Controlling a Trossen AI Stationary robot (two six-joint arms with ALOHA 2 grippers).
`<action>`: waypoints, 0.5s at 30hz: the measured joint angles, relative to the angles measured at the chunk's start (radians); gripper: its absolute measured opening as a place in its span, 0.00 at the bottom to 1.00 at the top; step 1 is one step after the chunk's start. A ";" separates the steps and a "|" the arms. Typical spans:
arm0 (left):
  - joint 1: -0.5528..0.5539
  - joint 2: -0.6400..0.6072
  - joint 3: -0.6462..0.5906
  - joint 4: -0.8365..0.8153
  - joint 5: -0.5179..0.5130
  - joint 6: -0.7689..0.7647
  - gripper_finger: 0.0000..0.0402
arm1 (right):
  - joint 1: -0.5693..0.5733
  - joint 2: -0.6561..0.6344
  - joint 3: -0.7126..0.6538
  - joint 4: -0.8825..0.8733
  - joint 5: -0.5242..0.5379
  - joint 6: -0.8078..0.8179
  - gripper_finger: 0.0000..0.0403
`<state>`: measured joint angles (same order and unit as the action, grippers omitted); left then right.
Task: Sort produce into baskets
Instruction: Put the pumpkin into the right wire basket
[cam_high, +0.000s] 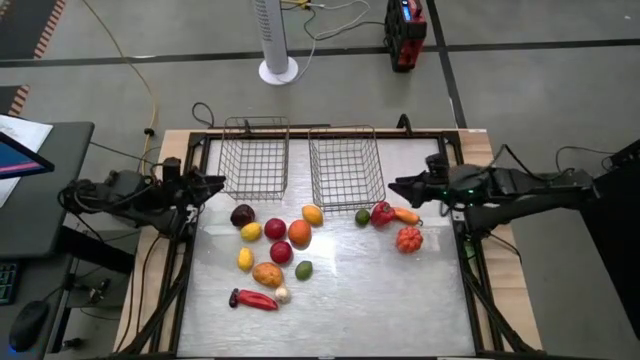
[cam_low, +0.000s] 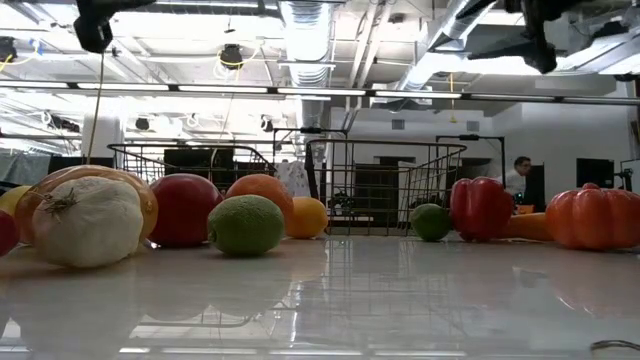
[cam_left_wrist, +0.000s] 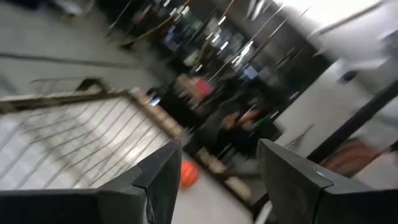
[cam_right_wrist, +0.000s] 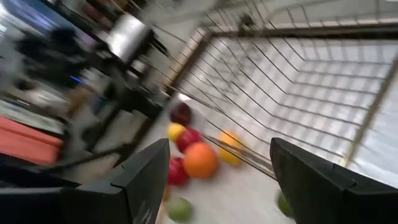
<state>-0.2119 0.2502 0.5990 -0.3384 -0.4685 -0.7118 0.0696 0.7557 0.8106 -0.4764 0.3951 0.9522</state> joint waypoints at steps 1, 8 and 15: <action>0.000 0.015 0.019 -0.050 -0.001 -0.004 0.50 | 0.000 0.034 0.031 -0.055 -0.001 0.016 0.75; 0.000 0.113 0.047 -0.149 0.021 -0.007 0.50 | 0.022 0.242 0.244 -0.551 -0.131 0.161 0.75; 0.011 0.242 0.047 -0.067 0.038 -0.053 0.50 | 0.101 0.352 0.295 -0.737 -0.286 0.107 0.75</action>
<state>-0.2005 0.4921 0.6464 -0.4056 -0.4309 -0.7650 0.1707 1.1080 1.1055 -1.2131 0.1089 1.0597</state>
